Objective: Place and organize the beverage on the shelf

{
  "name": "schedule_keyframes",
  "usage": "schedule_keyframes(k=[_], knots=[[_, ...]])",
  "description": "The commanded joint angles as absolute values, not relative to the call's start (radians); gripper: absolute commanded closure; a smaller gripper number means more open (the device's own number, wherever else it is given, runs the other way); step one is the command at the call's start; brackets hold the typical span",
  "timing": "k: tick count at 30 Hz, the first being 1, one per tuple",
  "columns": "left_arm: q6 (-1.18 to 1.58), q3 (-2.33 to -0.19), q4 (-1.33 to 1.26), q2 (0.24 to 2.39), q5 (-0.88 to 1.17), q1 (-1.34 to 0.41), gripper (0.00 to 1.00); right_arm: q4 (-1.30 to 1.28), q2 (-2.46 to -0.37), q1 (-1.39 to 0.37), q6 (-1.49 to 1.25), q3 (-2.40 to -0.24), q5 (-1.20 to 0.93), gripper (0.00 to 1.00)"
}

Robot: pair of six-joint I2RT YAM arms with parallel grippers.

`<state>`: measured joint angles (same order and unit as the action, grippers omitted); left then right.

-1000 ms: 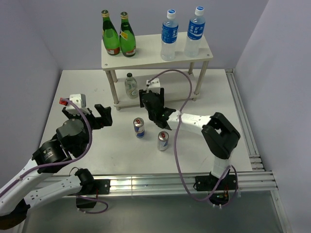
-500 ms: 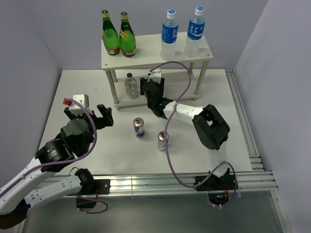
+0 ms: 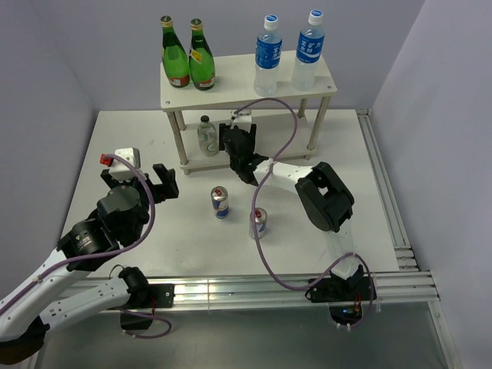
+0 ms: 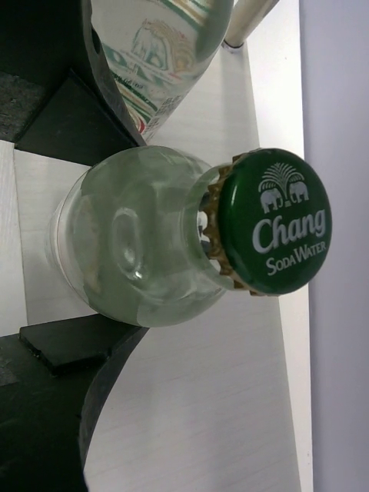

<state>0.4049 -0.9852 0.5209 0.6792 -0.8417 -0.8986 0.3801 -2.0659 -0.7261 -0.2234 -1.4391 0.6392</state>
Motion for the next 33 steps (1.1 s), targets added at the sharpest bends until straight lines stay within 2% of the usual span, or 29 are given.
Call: schedule_keyframes(k=[1,9,10,11,12,13,15,16,22,30,33], knots=[[0.390,-0.977,0.492,0.677,-0.831,-0.890,0.01,0.545,-2.054,-0.729,-0.252,-1.531,0.649,1.00],[0.394,-0.980,0.503,0.686,-0.836,-0.890,0.01,0.505,-2.079,-0.732,-0.278,-1.574,0.649,1.00],[0.394,-0.979,0.503,0.686,-0.836,-0.890,0.01,0.499,-2.082,-0.730,-0.281,-1.575,0.653,0.93],[0.394,-0.979,0.503,0.684,-0.836,-0.890,0.01,0.488,-2.083,-0.732,-0.284,-1.580,0.653,0.72],[0.394,-0.976,0.503,0.683,-0.836,-0.890,0.01,0.486,-2.083,-0.732,-0.287,-1.580,0.655,0.61],[0.396,-0.976,0.502,0.681,-0.836,-0.890,0.01,0.486,-2.082,-0.732,-0.291,-1.578,0.655,0.42],[0.397,-0.976,0.505,0.678,-0.838,-0.890,0.01,0.491,-2.076,-0.733,-0.293,-1.563,0.650,0.32],[0.397,-0.976,0.508,0.680,-0.839,-0.890,0.01,0.491,-2.072,-0.733,-0.293,-1.557,0.652,0.20],[0.399,-0.976,0.506,0.683,-0.841,-0.888,0.01,0.505,-2.049,-0.739,-0.288,-1.510,0.663,0.13],[0.399,-0.974,0.506,0.689,-0.841,-0.882,0.01,0.545,-1.965,-0.752,-0.295,-1.388,0.692,0.11],[0.397,-0.974,0.506,0.695,-0.836,-0.876,0.01,0.555,-1.930,-0.765,-0.298,-1.336,0.704,0.04]])
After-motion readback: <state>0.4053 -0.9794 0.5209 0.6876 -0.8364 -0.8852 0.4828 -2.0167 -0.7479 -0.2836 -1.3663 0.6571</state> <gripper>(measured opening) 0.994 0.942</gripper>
